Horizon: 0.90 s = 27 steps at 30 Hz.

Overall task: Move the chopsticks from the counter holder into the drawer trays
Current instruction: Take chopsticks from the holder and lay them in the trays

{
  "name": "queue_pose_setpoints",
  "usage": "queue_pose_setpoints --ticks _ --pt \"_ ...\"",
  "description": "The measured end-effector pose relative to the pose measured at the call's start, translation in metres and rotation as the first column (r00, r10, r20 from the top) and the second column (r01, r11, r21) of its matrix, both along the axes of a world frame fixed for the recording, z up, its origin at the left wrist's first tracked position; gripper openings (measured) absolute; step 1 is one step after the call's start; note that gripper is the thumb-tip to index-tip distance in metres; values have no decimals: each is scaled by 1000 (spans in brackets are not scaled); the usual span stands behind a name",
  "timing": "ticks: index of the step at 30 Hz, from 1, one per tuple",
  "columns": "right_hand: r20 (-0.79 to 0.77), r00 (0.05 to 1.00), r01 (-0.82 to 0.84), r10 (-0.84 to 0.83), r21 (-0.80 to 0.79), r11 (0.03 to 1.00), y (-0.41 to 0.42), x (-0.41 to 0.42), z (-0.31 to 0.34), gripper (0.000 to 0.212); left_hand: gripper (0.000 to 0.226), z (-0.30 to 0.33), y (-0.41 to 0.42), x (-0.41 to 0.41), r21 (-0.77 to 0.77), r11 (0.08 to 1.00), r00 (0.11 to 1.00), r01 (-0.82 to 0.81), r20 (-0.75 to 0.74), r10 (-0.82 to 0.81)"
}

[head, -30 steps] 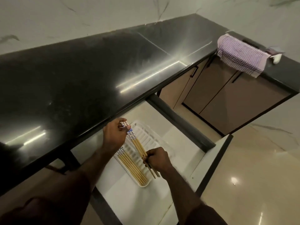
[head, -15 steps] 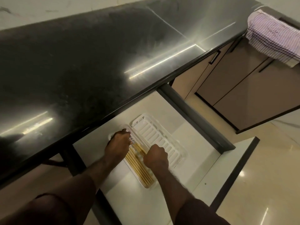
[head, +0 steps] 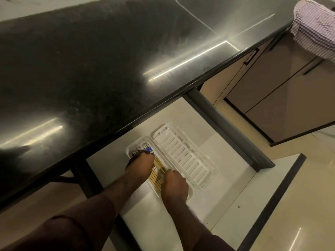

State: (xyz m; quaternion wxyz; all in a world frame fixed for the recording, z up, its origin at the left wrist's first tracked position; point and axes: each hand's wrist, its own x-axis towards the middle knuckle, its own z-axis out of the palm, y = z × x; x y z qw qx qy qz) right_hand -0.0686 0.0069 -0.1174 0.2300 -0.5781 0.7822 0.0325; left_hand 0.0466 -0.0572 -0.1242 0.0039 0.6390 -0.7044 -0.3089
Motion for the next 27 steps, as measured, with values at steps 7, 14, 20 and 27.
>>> queue_pose_setpoints --ticks 7,14,20,27 --pt "-33 988 -150 150 -7 989 1 -3 -6 47 23 -5 2 1 -5 998 995 -56 -82 55" --pt "-95 938 -331 333 29 943 5 -13 -8 65 22 -6 0 2 -13 1000 999 -26 -38 26" --pt "-137 900 -412 414 40 910 11 -15 -9 57 25 -6 -3 0 4 995 992 101 80 -101" --pt "-96 910 -401 404 50 915 4 -14 -4 56 48 3 -9 2 57 898 784 436 465 -410"
